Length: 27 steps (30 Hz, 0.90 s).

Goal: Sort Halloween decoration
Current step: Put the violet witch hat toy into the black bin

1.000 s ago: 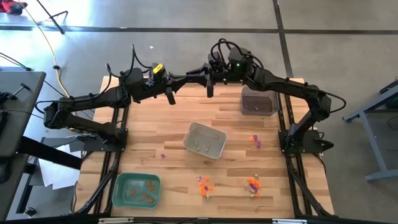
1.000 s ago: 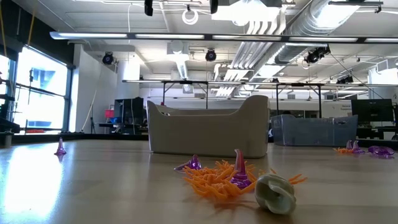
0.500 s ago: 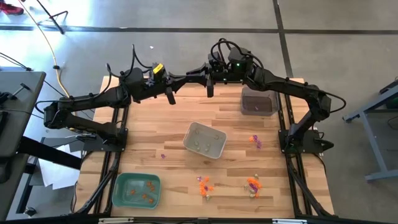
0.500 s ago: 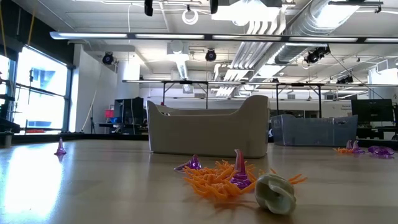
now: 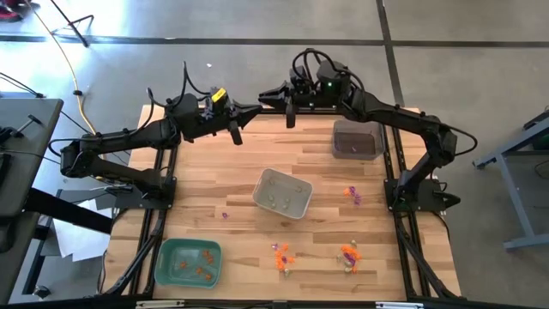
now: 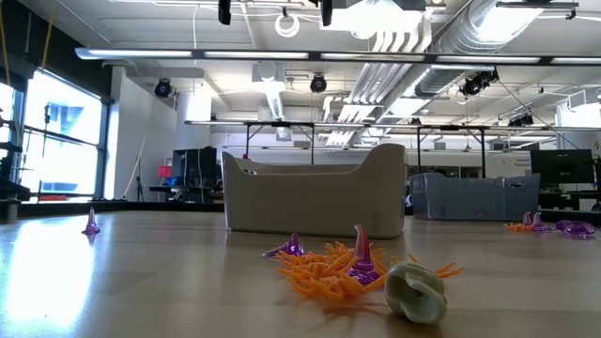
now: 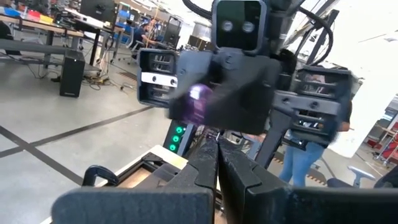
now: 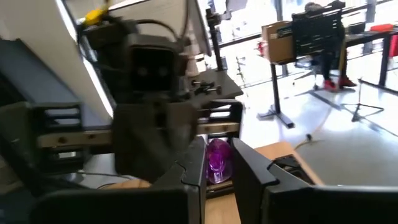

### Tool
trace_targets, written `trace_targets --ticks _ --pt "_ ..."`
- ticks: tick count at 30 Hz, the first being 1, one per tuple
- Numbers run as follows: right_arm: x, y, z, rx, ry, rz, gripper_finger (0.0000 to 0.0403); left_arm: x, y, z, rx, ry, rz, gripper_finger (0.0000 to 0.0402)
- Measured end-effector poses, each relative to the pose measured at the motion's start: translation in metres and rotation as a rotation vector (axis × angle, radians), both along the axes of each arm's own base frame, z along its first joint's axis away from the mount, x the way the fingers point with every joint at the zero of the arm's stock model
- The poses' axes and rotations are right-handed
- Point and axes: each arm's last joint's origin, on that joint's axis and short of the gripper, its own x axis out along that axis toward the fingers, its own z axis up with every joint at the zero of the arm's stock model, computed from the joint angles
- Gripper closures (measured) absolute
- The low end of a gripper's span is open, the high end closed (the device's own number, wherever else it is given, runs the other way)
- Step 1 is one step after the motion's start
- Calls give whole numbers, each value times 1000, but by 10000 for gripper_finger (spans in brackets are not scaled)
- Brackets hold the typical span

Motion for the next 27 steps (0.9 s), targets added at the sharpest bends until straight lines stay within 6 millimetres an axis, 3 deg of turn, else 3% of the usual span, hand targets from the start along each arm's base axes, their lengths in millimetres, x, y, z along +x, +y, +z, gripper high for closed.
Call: trace_targets --ticks 5,11,19,23,27 --pt "-9 -22 -4 16 38 -69 364 0 0 -1 -3 14 0 401" --pt "-36 -59 -31 118 317 -288 364 -5 -2 -1 -10 39 0 401" --pt "-109 -90 -77 337 932 -476 364 -12 -3 0 4 65 9 401" --pt "-142 -94 -87 415 1184 -562 364 -12 -2 0 20 72 20 401" --pt "-162 -96 -91 429 1330 -593 363 -13 1 0 23 73 35 401"
